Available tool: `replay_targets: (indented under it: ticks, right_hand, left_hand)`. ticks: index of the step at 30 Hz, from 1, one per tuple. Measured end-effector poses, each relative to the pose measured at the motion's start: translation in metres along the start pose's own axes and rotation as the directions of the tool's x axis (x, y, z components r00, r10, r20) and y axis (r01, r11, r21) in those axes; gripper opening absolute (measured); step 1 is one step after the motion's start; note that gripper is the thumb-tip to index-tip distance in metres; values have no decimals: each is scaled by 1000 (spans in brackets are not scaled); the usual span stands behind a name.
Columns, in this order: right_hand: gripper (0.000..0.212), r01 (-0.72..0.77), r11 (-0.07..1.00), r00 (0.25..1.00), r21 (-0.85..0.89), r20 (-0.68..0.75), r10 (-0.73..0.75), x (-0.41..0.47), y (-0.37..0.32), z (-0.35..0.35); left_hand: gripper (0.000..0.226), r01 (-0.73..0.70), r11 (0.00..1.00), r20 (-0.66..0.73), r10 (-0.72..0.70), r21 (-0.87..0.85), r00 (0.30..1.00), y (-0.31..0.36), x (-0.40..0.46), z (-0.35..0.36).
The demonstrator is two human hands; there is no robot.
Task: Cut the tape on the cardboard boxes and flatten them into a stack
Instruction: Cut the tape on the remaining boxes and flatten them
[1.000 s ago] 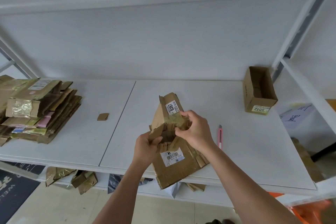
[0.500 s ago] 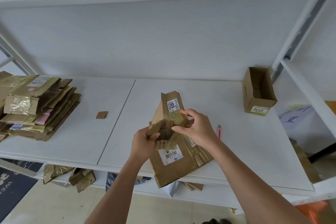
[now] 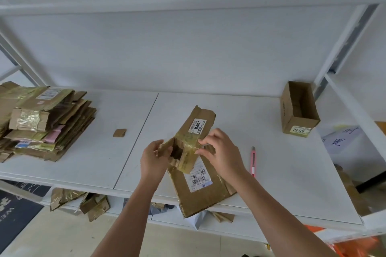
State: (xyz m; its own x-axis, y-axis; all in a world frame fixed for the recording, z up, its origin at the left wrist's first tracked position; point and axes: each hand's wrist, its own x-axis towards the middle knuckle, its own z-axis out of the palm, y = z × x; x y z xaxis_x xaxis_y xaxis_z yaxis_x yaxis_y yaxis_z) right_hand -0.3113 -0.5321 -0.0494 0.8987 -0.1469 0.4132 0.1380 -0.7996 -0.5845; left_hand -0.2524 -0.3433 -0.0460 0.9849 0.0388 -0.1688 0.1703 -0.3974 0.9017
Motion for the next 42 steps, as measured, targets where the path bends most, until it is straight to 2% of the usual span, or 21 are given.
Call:
replay_targets:
  ticks: [2, 3, 6, 7, 8, 11, 16, 18, 20, 22, 24, 25, 26, 28, 31, 35, 39, 42]
  right_hand:
    - [28, -25, 1000, 1000, 5, -14, 26, 0, -1, 7]
    - [29, -38, 999, 999, 3, -19, 39, 2, -3, 9]
    - [29, -53, 999, 998, -5, -19, 53, 8, -7, 14]
    - [28, -54, 998, 998, -8, -13, 54, 9, -8, 15]
    - [27, -56, 998, 998, -13, -2, 56, 11, -9, 17]
    - [26, -56, 998, 998, -15, 13, 56, 15, -11, 20]
    - [34, 24, 991, 997, 134, 72, -34, 17, -6, 9]
    - [31, -75, 989, 996, 124, -27, 79, 8, 18, 0]
    - [31, -281, 959, 959, -35, -55, 279, -6, 49, -13]
    - [46, -424, 844, 872, -327, 102, 478, -26, 77, -24]
    - [64, -383, 741, 776, -551, 244, 582, -44, 94, -32]
    - [69, -327, 720, 761, -612, 282, 585, -53, 100, -33]
    - [67, -271, 711, 766, -649, 301, 567, -60, 105, -34]
    - [50, -192, 712, 812, -675, 298, 502, -69, 116, -34]
    - [25, -163, 751, 895, -640, 224, 386, -74, 133, -33]
    - [17, -143, 758, 933, -636, 169, 318, -72, 138, -38]
    - [21, -161, 811, 985, -562, -43, 165, -55, 120, -47]
    - [18, -148, 928, 969, -343, -236, 68, -31, 93, -50]
  left_hand:
    - [26, -32, 987, -244, 69, 155, 967, 2, -13, 2]
    - [25, -92, 979, -307, 145, 180, 940, 5, -21, 3]
    - [21, -315, 930, -214, 352, 190, 911, -1, -31, 12]
    - [13, -355, 918, -161, 383, 180, 909, -3, -33, 16]
    - [15, -374, 911, -110, 395, 174, 912, -4, -33, 19]
    - [42, -356, 921, -45, 367, 155, 929, -2, -31, 27]
    - [42, -282, 958, -126, 287, 55, 949, 10, -23, 31]
    - [45, -250, 968, -130, 252, 32, 959, 13, -19, 30]
    - [44, -264, 964, -133, 266, 32, 955, 15, -17, 27]
    - [43, -291, 956, -134, 293, 36, 947, 14, -16, 24]
    - [42, -298, 955, -139, 294, -10, 946, 14, -16, 22]
    - [42, -303, 952, -144, 294, -42, 945, 14, -17, 21]
    - [42, -311, 947, -149, 298, -73, 943, 16, -18, 21]
    - [43, -329, 935, -150, 310, -134, 939, 20, -21, 19]
    - [43, -338, 923, -132, 318, -182, 939, 23, -21, 16]
    - [45, -332, 930, -76, 324, -155, 943, 17, -23, 17]
    - [46, -317, 933, -109, 301, -174, 947, 13, -27, 17]
    - [45, -339, 916, -129, 318, -215, 939, 20, -29, 13]
